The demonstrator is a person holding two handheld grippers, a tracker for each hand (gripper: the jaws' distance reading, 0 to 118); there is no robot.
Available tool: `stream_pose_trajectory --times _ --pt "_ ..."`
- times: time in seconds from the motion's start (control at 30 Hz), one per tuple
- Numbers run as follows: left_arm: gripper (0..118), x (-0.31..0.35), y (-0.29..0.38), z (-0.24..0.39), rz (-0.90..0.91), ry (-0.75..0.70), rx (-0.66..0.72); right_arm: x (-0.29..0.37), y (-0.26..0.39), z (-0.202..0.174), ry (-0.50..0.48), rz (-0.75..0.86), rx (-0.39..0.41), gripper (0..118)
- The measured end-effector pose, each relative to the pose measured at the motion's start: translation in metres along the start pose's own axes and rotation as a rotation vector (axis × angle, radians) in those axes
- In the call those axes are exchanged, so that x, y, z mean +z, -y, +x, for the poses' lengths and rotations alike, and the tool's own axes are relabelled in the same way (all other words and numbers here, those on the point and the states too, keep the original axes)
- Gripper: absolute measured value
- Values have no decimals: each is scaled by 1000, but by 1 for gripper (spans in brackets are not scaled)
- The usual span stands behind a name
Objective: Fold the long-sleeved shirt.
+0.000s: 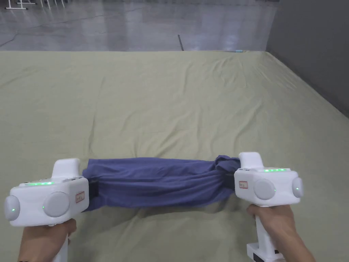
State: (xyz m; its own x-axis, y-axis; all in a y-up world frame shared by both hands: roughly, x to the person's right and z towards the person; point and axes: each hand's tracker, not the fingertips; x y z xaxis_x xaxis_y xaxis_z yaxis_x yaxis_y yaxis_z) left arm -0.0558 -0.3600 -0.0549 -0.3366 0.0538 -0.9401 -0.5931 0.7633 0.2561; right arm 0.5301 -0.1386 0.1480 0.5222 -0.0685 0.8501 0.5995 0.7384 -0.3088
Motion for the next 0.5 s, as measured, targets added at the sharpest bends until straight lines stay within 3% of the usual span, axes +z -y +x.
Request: stream_pose_trajectory --times 0.1,0.23,0.5 --pt "12 31 -81 3 112 1 -9 29 -35 -1 -11 94 34 19" --pt "12 93 -165 23 204 38 84 64 -96 -6 -68 241 -5 19" --pt "12 250 -314 38 427 33 68 123 -226 -35 -148 470 2 19"
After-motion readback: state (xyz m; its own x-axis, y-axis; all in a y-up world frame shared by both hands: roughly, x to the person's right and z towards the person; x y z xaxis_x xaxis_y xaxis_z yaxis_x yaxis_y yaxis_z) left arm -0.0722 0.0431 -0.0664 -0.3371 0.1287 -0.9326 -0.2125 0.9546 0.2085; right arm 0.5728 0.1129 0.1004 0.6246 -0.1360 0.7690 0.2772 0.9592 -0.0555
